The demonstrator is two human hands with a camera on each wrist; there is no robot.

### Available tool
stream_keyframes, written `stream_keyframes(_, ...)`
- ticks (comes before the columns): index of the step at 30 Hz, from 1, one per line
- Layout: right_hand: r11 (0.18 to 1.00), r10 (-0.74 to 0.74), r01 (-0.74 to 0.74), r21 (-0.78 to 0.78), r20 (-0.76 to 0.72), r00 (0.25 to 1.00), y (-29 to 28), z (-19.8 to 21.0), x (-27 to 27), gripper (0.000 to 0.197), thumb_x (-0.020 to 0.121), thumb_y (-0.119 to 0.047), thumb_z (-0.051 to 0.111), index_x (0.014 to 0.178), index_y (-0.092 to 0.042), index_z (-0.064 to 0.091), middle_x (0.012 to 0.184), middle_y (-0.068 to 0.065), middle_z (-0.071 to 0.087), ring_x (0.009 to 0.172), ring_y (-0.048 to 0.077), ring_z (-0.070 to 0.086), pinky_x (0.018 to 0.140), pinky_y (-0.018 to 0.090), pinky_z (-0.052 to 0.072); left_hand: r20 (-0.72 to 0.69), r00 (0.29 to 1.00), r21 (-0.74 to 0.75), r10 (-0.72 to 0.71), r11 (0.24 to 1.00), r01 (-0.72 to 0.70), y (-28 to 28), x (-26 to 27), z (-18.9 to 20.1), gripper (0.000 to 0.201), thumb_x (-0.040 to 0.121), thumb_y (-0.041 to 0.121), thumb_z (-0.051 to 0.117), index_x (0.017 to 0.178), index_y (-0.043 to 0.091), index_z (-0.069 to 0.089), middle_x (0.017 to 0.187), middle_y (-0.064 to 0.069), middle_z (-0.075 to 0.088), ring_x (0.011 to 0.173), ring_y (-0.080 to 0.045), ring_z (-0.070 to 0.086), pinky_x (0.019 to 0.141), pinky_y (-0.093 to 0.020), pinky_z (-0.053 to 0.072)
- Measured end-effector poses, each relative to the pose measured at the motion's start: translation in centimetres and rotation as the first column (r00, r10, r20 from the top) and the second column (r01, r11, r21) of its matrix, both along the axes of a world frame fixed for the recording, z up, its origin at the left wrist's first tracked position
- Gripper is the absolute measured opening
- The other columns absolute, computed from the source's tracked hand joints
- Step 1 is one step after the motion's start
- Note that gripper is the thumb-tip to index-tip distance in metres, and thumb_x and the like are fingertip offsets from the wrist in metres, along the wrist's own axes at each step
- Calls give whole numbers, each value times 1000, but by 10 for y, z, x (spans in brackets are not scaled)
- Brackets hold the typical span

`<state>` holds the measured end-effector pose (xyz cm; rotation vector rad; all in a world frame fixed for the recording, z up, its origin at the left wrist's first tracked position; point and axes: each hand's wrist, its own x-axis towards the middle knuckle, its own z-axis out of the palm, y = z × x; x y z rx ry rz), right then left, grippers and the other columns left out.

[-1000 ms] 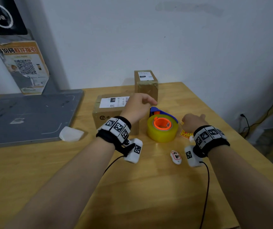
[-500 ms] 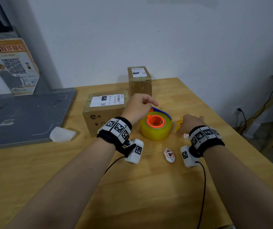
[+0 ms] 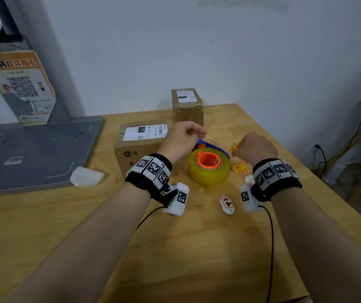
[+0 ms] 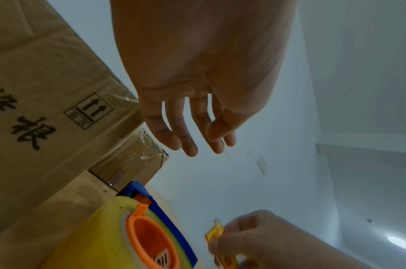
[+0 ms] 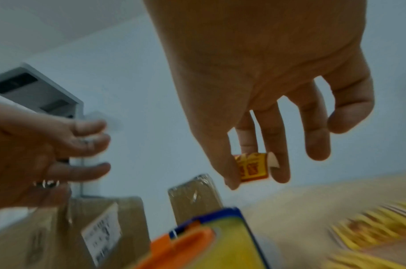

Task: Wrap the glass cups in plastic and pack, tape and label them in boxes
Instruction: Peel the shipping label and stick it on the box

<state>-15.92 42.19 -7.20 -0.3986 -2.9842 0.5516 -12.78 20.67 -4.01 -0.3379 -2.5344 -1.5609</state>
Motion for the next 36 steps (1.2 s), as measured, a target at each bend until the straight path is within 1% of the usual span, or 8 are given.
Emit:
stream_keyframes(6,941,163,-208,-267,-180,970,-46,37,5,28,73,-51,83,88,-33,69,93,-8,72,93,17,67,86,40,57,64,996,118,65,990,-72,-19,-2,8,17,102,19,59,114,25,70,104,8,71,90,-9,69,60,-21,48)
stream_keyframes(12,759,383,-510,-404,-355,853,-96,48,17,25,78,-37,87,98,-28,74,88,-15,71,84,-6,64,66,14,42,33,994,138,107,984,-111,-55,5,10,17,101,19,63,90,25,74,92,5,74,85,-12,72,62,-12,48)
stream_keyframes(18,663,390,-613,-429,-502,772,-129,45,18,40,74,-35,91,109,-30,72,100,-14,70,80,-1,62,71,18,51,-41,982,269,182,949,-165,-93,21,4,13,99,10,65,94,8,76,82,2,75,69,0,70,56,-8,46)
stream_keyframes(21,641,338,-627,-443,-571,748,-146,38,18,37,72,-35,92,103,-34,71,95,-10,69,67,1,53,66,22,47,-29,977,307,209,933,-190,-105,24,-2,14,99,14,66,90,13,78,81,5,76,69,0,70,54,-11,45)
stream_keyframes(24,598,281,-612,-517,-580,764,-155,28,14,46,72,-37,92,107,-39,62,99,-11,70,73,9,62,71,30,54,6,977,349,215,915,-204,-113,23,-10,14,99,20,67,91,18,80,84,2,78,74,-7,68,54,-17,45)
stream_keyframes(27,572,296,-630,-525,-584,756,-162,25,14,27,79,-31,89,90,-38,65,96,-12,69,79,15,69,69,25,55,16,985,401,169,902,-161,-118,24,-13,16,100,20,65,104,14,80,93,0,79,79,-10,67,58,-20,47)
stream_keyframes(30,550,310,-664,-507,-614,726,-167,25,11,19,83,-28,84,76,-41,73,96,-10,70,86,14,70,76,34,59,54,996,483,76,871,-93,-123,24,-17,20,103,17,60,114,13,77,102,-5,77,84,-13,65,64,-24,48)
stream_keyframes(36,528,324,-684,-503,-626,710,-168,26,12,14,84,-26,83,78,-37,77,90,-12,75,75,33,71,70,49,59,127,992,551,25,829,-92,-125,17,-24,22,104,18,59,118,12,75,106,-3,76,86,-14,64,66,-26,46)
